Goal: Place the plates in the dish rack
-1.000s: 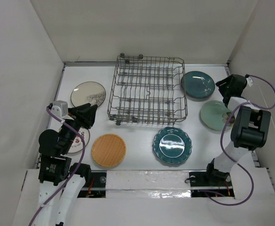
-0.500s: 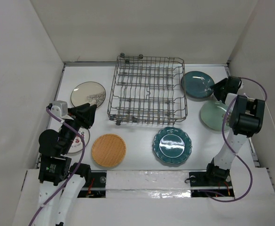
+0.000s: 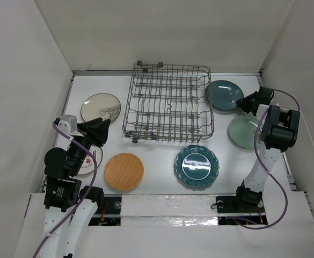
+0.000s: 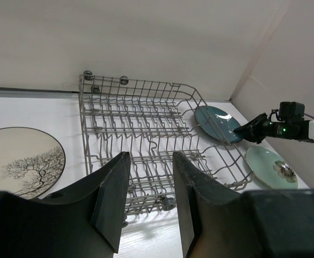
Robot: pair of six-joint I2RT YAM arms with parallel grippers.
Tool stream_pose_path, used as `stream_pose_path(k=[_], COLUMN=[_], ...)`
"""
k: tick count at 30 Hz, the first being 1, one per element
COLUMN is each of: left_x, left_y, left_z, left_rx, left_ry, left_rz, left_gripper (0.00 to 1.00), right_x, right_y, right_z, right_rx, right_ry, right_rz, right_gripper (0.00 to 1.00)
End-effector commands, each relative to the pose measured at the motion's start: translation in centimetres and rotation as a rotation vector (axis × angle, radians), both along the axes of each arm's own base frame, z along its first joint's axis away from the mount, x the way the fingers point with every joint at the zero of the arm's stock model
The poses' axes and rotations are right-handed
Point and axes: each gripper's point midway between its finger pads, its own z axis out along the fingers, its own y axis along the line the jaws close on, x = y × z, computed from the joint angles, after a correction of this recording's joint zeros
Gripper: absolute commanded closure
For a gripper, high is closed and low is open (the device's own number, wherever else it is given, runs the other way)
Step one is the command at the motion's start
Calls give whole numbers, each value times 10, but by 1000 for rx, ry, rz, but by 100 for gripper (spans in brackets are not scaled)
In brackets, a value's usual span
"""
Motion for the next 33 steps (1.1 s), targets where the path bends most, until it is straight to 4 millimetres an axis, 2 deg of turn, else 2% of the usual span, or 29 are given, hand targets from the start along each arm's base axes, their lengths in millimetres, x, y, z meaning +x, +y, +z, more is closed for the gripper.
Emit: stream_pose_path(k=[1,5,6,8,9,10,11,12,13,16,17,19,20,22,23,25,26,27,29,30,32,33], left_x=[0,2,1,2,2,2,2,2,2,3,3,4,4,4,4,5,5,5,5,4,4,4], left_y=[2,2,2,1,1,2,2,2,2,2,1,1,1,2,2,1,2,2,2,2,2,2], left_z=[15,14,15,14,13,13,13,13,13,13,12,12,11,11,12,12,11,11,11,12,12,12], left_rx=[2,3,3,3,4,4,3,3,4,5,4,3,5,4,4,3,4,5,4,3,4,3], left_ry=[-45,-40,-42,-39,-37,-37,-37,-37,-37,-36,-34,-32,-31,-31,-34,-31,-31,-28,-30,-30,-32,-32], left_rz=[12,14,13,11,11,12,14,14,12,13,12,12,12,14,15,14,15,15,15,17,17,18], left_gripper=[65,65,65,65,65,65,65,65,65,65,65,65,65,65,65,65,65,65,65,65,65,65], right_x=[11,5,5,-1,-2,-4,-8,-9,-14,-21,-24,-29,-34,-43,-48,-58,-60,-69,-78,-81,-85,-86], right_y=[9,-2,-1,-10,-13,-21,-25,-21,-35,-31,-30,-22,-18,-16,-3,5,23,33,50,74,97,122], right_z=[11,23,39,46,52,69,73,81,102,127,149,168,193,215,241,268,283,308,336,348,362,373], right_rx=[65,25,0,-39,-55,-89,-111,-135,-192,-293,-316,-370,-391,-444,-471,-511,-524,-561,-606,-649,-685,-692], right_ry=[-51,-71,-95,-96,-104,-127,-127,-136,-162,-187,-226,-265,-314,-347,-405,-452,-488,-542,-587,-610,-629,-643], right_rz=[13,-60,-64,-113,-126,-163,-183,-179,-247,-289,-303,-317,-329,-369,-360,-386,-360,-349,-351,-298,-254,-200], right_gripper=[75,89,92,99,100,100,100,100,100,100,100,100,100,100,100,100,100,100,100,100,100,100])
